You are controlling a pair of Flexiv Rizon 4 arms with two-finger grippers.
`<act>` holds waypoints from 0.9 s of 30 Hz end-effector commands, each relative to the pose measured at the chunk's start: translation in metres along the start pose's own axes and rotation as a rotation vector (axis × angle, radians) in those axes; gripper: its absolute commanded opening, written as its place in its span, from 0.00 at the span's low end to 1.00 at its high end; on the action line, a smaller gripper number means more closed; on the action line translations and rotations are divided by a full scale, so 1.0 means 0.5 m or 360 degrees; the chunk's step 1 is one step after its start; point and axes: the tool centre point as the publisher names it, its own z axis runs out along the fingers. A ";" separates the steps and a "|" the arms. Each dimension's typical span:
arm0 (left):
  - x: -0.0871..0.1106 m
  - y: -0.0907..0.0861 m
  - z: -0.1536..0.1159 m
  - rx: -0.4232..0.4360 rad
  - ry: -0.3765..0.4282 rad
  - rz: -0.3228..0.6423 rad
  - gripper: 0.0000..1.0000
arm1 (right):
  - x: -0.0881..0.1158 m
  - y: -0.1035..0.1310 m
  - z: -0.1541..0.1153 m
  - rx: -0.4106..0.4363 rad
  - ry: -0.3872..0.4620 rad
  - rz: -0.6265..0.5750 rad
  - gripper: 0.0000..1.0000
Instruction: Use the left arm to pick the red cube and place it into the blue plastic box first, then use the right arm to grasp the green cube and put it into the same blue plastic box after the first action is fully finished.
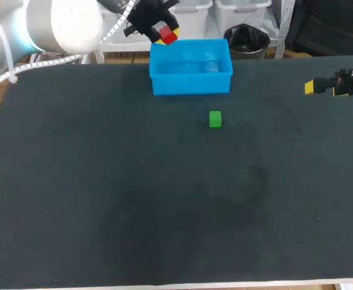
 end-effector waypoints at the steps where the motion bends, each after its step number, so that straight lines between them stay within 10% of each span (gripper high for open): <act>1: -0.032 -0.012 0.047 -0.0019 0.0036 -0.0021 0.00 | 0.000 0.000 -0.001 0.0002 0.0001 0.0000 1.00; 27: -0.072 0.036 0.162 -0.0207 0.0087 -0.0136 0.00 | 0.000 0.000 -0.001 0.0002 0.0001 0.0000 1.00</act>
